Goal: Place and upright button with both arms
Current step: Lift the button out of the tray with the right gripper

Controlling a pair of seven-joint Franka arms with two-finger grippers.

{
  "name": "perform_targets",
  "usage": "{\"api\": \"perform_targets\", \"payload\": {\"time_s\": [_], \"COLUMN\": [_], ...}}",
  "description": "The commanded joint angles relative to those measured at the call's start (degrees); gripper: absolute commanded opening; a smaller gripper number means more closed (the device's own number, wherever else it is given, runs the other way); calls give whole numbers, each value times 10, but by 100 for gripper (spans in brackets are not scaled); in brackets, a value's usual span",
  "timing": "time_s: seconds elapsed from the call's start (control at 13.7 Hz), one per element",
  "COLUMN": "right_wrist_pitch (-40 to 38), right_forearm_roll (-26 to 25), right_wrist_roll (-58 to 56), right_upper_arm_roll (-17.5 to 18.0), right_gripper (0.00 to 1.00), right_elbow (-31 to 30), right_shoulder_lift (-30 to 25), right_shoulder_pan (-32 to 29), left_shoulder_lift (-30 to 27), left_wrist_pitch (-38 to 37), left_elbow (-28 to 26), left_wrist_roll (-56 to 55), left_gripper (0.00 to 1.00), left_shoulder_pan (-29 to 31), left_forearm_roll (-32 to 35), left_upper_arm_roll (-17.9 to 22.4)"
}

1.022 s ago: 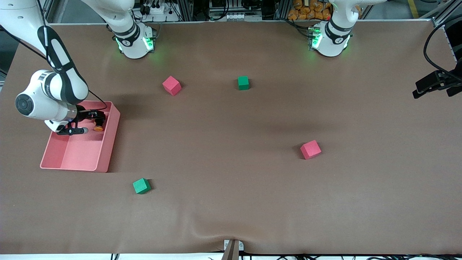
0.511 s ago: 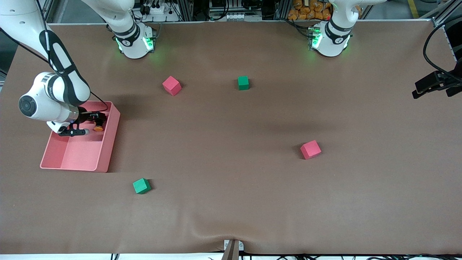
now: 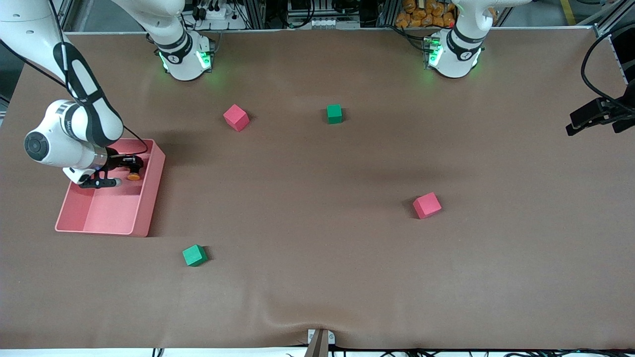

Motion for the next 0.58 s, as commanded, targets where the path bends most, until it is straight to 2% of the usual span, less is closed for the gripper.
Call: {"api": "perform_targets", "payload": {"time_s": [0.0,0.51], "right_wrist_pitch": [3,-30], "right_forearm_roll": [0,1], "right_wrist_roll": [-5,-13], "right_upper_arm_roll": [4,5], "right_gripper": [35,21], "right_elbow": [11,39], "right_shoulder_lift": [7,-26], "right_shoulder_pan": [-13,-25], "left_shoulder_lift": [2,2], "left_wrist_pitch": [-7,-7], "left_elbow": [6,7], "left_wrist_roll": [15,14], "left_gripper": [100,100], "left_shoulder_pan": [2,1], "left_forearm_roll": [-10,-10], "left_upper_arm_roll": [0,0]}}
